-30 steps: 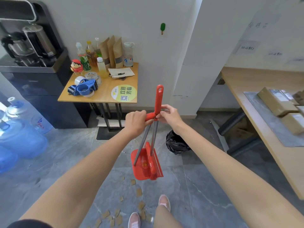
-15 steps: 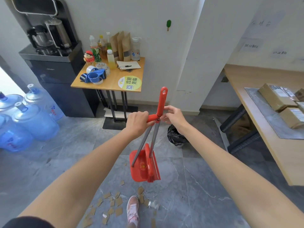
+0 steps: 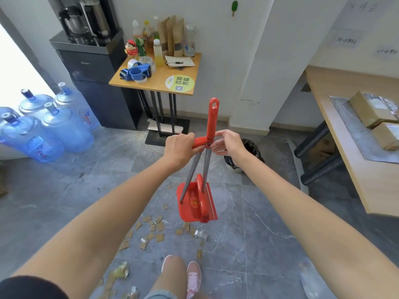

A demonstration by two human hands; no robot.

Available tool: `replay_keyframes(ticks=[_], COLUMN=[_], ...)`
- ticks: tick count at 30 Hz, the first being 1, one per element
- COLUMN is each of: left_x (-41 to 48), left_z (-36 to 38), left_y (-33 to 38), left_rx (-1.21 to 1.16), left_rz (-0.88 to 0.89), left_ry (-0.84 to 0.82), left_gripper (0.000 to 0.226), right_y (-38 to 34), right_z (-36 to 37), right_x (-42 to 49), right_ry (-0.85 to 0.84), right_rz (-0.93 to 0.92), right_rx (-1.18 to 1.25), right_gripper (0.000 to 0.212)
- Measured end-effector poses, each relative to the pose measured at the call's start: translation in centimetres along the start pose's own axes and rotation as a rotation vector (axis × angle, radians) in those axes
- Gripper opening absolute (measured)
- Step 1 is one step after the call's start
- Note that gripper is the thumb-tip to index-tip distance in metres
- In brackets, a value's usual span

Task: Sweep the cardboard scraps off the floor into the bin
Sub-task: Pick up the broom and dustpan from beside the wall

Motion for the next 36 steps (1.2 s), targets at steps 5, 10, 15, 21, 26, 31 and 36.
replay_keyframes(ticks=[5, 10, 15, 21, 26, 31, 36], left_x=[-3.6, -7.8, -13.3, -21.2, -27.0, -30.8, -33.4], left_z=[-0.3, -0.2, -0.1, -0.6, -0.8, -0.4, -1.1], left_y=[0.6, 0.5, -0.6, -1.5, -1.7, -1.3, -1.1], left_rx=[-0.008, -0.073, -0.108, -0.103, -0.076, -0.058, -0.084], left_rz=[0.025, 0.038, 0.033, 0.050, 0.074, 0.164, 0.274], left_ry=[0.015, 0.021, 0.027, 0.009, -0.015, 0.026, 0.201], left_gripper=[0.046, 0.043, 0.042, 0.045, 0.048, 0.052, 0.050], right_y=[2.4, 5.1, 8.3, 11.6, 14.1, 15.0, 15.9], right_z=[0.2, 1.1, 3.9, 8.7, 11.6, 12.3, 13.2], right_x=[-3.0, -6.0, -11.0, -17.7, -22.5, -25.2, -27.0], right_ry=[0.008, 0.058, 0.001, -0.115, -0.304, -0.430, -0.352], right_rz=[0.177, 0.293, 0.401, 0.547, 0.761, 0.847, 0.914], right_rx=[0.064, 0.189, 0.233, 0.311, 0.362, 0.320, 0.507], right_gripper=[0.037, 0.040, 0.055, 0.067, 0.067, 0.050, 0.028])
Point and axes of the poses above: each hand's wrist, its own x-axis towards the middle knuckle, its own z-axis out of the palm, y = z × x, the point moved 7 cm from there along x, towards the middle knuckle, and after that the axes turned 1 degree about -y, right-handed, at the moved point
